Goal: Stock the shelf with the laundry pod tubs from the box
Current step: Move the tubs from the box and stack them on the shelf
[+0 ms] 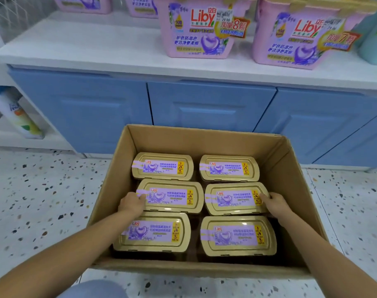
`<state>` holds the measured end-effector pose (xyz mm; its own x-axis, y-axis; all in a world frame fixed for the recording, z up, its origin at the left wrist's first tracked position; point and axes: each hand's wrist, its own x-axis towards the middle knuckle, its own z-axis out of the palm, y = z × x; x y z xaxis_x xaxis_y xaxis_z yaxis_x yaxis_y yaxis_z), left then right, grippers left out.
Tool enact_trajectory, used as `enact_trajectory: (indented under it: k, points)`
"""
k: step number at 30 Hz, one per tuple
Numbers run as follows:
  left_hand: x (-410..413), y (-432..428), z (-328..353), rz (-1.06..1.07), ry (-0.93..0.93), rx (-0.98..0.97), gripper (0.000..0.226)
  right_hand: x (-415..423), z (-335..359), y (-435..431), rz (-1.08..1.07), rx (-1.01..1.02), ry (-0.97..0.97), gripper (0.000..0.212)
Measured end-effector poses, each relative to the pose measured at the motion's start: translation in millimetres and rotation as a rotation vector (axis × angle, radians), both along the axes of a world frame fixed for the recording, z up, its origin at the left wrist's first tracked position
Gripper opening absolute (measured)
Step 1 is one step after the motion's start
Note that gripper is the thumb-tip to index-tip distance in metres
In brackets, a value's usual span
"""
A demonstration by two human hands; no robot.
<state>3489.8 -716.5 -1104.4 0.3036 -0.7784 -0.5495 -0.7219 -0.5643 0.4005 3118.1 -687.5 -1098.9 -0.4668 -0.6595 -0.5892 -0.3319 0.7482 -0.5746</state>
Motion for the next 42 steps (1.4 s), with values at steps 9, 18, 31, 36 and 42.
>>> enact_trajectory:
  k: [9,18,31,36,42]
  points:
    - [9,-14,-22,0.074,0.185,0.016,0.048,-1,-5,-4,0.019,-0.021,0.011,0.024]
    - [7,-10,-13,0.091,0.164,-0.003,0.047,2,-2,-4,0.003,-0.063,0.045,0.03]
    - [-1,-3,43,-0.177,-0.178,-0.389,0.044,-1,45,-5,0.049,-0.209,0.243,0.036]
    - [12,-13,92,-0.15,-0.165,-0.513,0.049,-6,102,-7,0.09,-0.302,0.289,0.04]
    - [20,-26,178,-0.109,-0.057,-0.588,0.049,-18,195,-17,0.048,-0.476,0.279,0.035]
